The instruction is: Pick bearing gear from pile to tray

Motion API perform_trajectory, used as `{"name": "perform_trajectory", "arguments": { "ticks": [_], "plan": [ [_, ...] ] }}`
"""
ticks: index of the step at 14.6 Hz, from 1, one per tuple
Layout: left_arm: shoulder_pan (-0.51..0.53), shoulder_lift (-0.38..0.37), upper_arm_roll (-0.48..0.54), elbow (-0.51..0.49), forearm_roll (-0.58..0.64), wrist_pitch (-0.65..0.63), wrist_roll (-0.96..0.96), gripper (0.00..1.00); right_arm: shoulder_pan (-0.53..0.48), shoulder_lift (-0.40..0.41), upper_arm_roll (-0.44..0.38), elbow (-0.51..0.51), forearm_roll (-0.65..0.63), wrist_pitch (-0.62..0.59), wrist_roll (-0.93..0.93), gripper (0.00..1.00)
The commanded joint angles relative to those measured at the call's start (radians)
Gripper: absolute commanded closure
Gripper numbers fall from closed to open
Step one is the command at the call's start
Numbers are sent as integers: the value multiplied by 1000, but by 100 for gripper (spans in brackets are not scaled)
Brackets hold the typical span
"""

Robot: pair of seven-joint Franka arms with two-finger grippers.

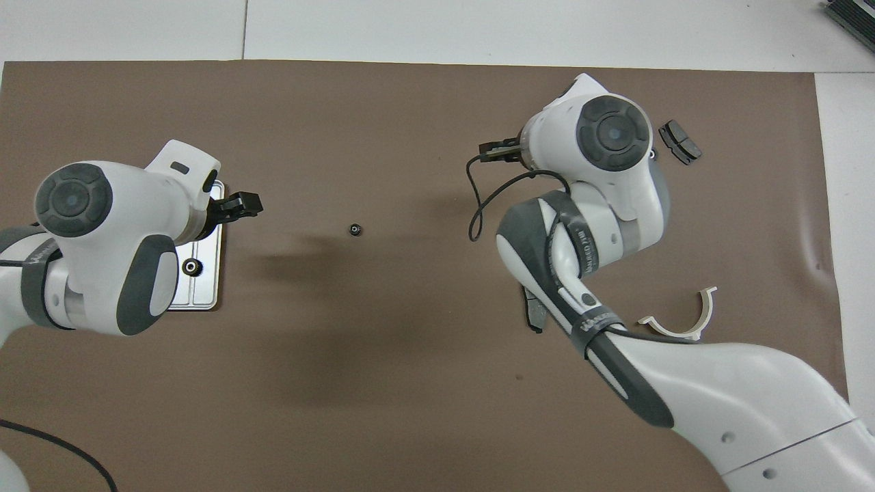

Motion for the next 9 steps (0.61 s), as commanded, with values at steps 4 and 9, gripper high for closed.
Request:
{"name": "perform_trajectory", "arguments": {
  "ticks": [4,9],
  "plan": [
    [-211,263,21,305,1,-17,-408,0,-223,-2,20,-73,5,-8,-224,8],
    [-259,337,24,306,60,-14,-475,0,-320,53,19,-91,5,85,-253,14]
  ]
}}
